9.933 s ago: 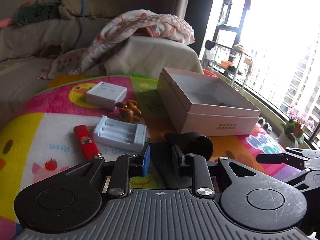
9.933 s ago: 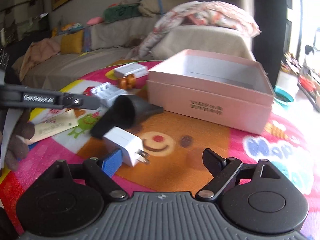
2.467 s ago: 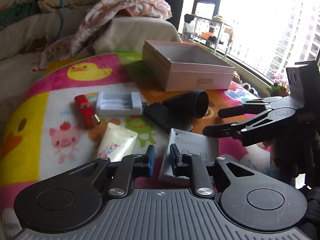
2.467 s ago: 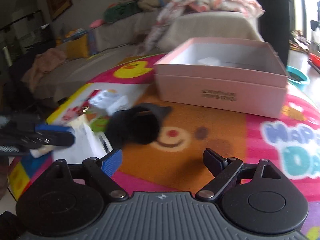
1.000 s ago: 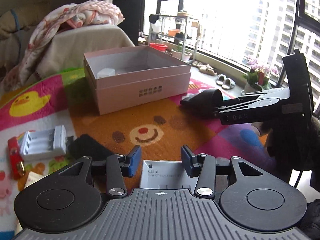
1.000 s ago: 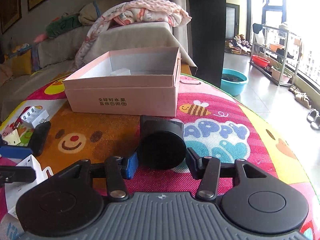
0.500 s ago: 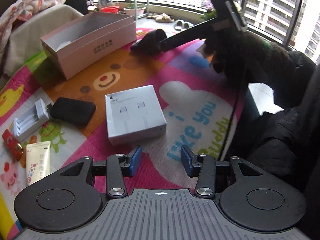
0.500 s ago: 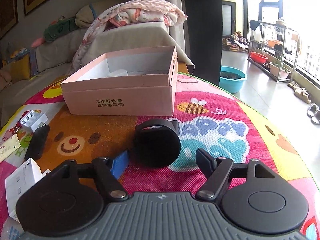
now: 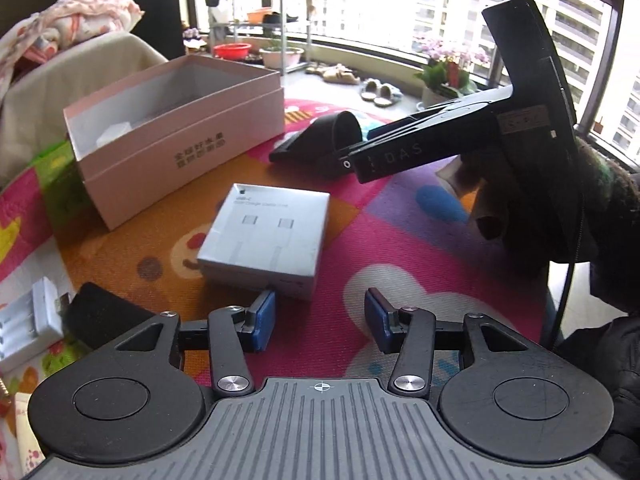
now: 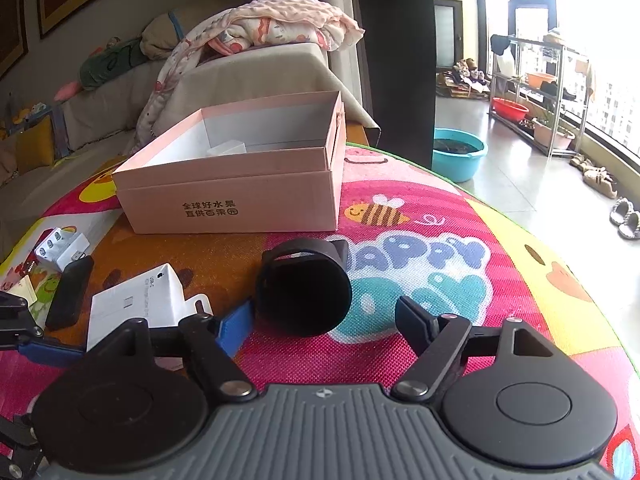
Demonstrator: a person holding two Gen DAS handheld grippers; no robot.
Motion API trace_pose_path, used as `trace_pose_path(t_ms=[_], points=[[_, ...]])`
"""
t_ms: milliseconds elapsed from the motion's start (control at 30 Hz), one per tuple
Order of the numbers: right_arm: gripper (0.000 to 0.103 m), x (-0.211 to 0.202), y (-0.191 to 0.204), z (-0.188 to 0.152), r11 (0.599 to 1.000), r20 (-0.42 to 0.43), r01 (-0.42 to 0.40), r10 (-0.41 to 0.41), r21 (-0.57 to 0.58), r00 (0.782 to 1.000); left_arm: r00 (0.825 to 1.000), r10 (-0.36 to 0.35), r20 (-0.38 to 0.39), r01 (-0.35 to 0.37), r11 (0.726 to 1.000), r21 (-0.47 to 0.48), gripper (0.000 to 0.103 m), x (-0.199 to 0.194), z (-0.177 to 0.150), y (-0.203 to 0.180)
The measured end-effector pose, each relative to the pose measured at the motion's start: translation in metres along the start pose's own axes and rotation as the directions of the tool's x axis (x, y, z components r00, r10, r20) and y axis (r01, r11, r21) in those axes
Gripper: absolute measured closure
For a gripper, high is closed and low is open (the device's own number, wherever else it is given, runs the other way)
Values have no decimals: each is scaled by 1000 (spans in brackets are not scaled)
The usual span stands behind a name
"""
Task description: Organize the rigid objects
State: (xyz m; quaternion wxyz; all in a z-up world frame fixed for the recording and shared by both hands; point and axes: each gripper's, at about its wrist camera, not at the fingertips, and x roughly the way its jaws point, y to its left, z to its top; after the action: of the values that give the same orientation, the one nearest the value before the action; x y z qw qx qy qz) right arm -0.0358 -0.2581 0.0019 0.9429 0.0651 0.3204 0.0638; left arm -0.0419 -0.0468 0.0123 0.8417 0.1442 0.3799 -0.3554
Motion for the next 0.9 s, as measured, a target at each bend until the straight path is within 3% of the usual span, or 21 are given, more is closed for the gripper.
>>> trace_pose_path(t_ms=[33,100,167,233,300,367,433,667,800,900], points=[[25,0,-1,0,1000,1,0,0,4,1000,1000,-22,-4,22,1000,5,44,-1,-1,-1],[25,-1,-2,0,1000,2,-2,2,12,1000,997,-69,-16,70,997,25,25,-1,-3,-6],[25,0,-3,0,1000,2,-5,4,18,1000,997,-78,-21,79,996,50,18,0,-3,-13],[25,-1,-3,0,1000,4,-5,5,21,1000,998,-63,-13,64,997,47,20,-2,-1,-15],[25,-1,-4,-1,1000,7,-6,6,29,1000,998,-46,52,44,998,36,25,-13,4,-12],[24,-1,-5,0,999,5,-8,8,39,1000,991,34,127,-35,999,5,25,-24,10,-5],[24,0,-6,0,999,2,-9,9,41,1000,984,92,153,-92,996,-12,25,-25,16,4],[23,0,-6,0,999,5,-12,12,45,1000,995,36,94,-34,999,-24,25,11,31,31],[23,0,-7,0,999,5,-14,14,48,1000,999,44,30,-44,999,7,23,32,30,33],[23,0,-7,0,999,5,-15,14,48,1000,998,46,53,-46,999,6,22,34,28,32]])
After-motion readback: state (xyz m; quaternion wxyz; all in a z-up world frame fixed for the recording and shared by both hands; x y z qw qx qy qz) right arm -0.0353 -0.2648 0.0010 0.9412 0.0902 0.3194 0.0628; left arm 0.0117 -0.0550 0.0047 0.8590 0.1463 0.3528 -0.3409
